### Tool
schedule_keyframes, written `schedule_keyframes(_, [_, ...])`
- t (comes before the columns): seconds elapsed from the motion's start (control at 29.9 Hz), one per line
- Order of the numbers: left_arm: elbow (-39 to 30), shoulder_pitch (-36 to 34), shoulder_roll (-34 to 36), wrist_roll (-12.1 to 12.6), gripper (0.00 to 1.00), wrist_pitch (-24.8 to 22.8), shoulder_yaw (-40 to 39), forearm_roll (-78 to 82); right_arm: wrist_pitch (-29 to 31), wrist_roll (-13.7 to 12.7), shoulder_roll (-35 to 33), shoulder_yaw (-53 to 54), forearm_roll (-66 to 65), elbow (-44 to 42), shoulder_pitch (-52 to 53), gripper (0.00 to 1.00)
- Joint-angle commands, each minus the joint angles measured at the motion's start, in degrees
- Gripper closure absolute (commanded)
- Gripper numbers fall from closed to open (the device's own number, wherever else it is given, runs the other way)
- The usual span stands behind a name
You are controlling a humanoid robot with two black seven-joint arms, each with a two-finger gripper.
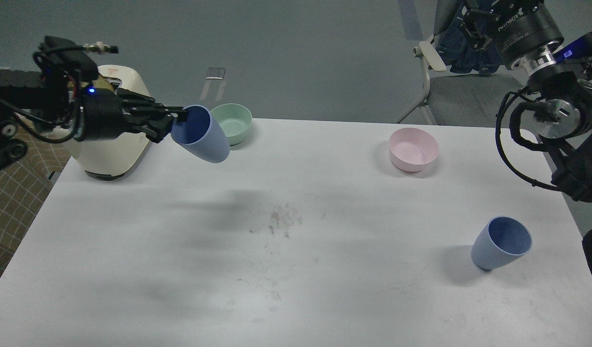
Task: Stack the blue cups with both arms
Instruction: 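Lift the blue cup with the left gripper and set it mid-table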
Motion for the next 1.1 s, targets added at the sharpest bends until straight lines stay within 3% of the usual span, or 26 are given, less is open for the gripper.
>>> schedule_keyframes(0.0, [0.5,-0.5,-8.6,0.0,1.0,-1.8,0.1,3.0,0.0,0.0,0.3,-3.8,0.1,0.0,3.1,0.0])
schedule_keyframes(0.33, [6.4,-1.2,-24.8,0.0,1.0,-7.1,3.2,8.4,0.0,0.0,2.0,-5.7,0.1,0.0,6.5,0.0])
schedule_keyframes(0.5, [8.9,-2.1,-28.4,0.0,1.0,-7.2,7.6,10.2,0.0,0.0,2.6,-5.7,0.1,0.0,5.8,0.0])
schedule_keyframes(0.94, [10.1,-1.9,-30.2,0.0,1.0,-7.2,8.0,10.4,0.0,0.0,2.7,-5.8,0.0,0.0,5.4,0.0])
schedule_keyframes(0.97, [10.1,-2.0,-30.3,0.0,0.92,-7.2,7.9,10.4,0.0,0.0,2.7,-5.8,0.0,0.0,5.3,0.0])
schedule_keyframes(1.04, [10.1,-2.1,-30.5,0.0,0.85,-7.2,8.0,10.4,0.0,0.0,2.7,-5.8,0.1,0.0,5.3,0.0])
schedule_keyframes(1.07, [10.1,-2.2,-30.4,0.0,0.73,-7.2,7.9,10.3,0.0,0.0,2.6,-5.8,0.0,-0.1,5.3,0.0])
